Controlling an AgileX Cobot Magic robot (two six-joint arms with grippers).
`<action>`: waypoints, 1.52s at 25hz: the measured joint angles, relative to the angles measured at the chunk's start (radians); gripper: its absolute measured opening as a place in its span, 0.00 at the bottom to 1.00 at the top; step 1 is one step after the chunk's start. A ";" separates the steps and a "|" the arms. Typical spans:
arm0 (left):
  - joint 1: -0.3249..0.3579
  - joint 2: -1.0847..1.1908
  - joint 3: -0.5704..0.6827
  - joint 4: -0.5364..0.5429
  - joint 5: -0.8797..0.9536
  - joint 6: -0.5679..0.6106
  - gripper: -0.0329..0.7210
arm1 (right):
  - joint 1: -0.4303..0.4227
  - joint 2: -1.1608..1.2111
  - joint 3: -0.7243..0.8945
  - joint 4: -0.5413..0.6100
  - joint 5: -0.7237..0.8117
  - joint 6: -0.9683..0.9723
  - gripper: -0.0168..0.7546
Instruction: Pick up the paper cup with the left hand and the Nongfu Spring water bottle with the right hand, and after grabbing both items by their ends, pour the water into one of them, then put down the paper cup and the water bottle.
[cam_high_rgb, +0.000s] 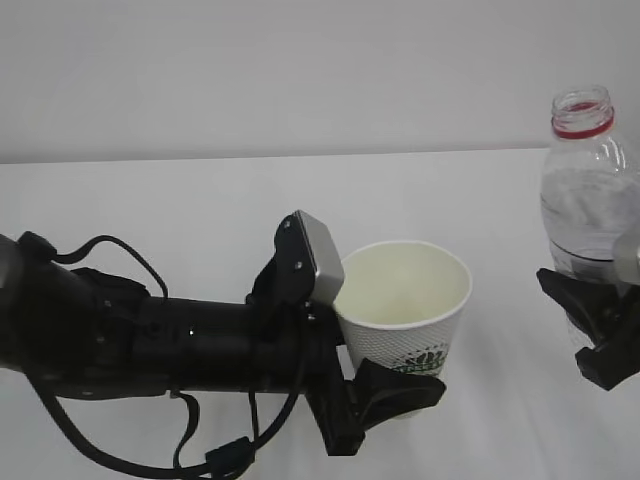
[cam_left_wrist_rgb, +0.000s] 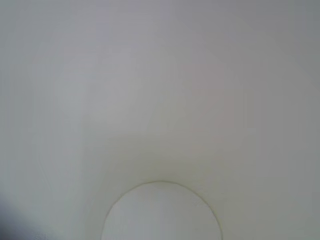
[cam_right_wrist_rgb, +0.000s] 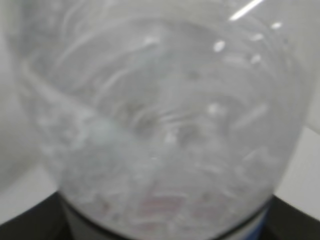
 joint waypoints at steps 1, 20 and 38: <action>-0.006 0.006 -0.005 -0.008 0.000 -0.005 0.71 | 0.000 0.000 0.000 0.000 0.002 -0.002 0.63; -0.012 0.019 -0.012 0.040 -0.002 -0.023 0.71 | 0.000 0.000 0.000 0.000 0.006 -0.143 0.63; -0.012 0.019 -0.012 0.095 -0.004 -0.045 0.71 | 0.000 0.000 0.000 0.080 -0.039 -0.368 0.63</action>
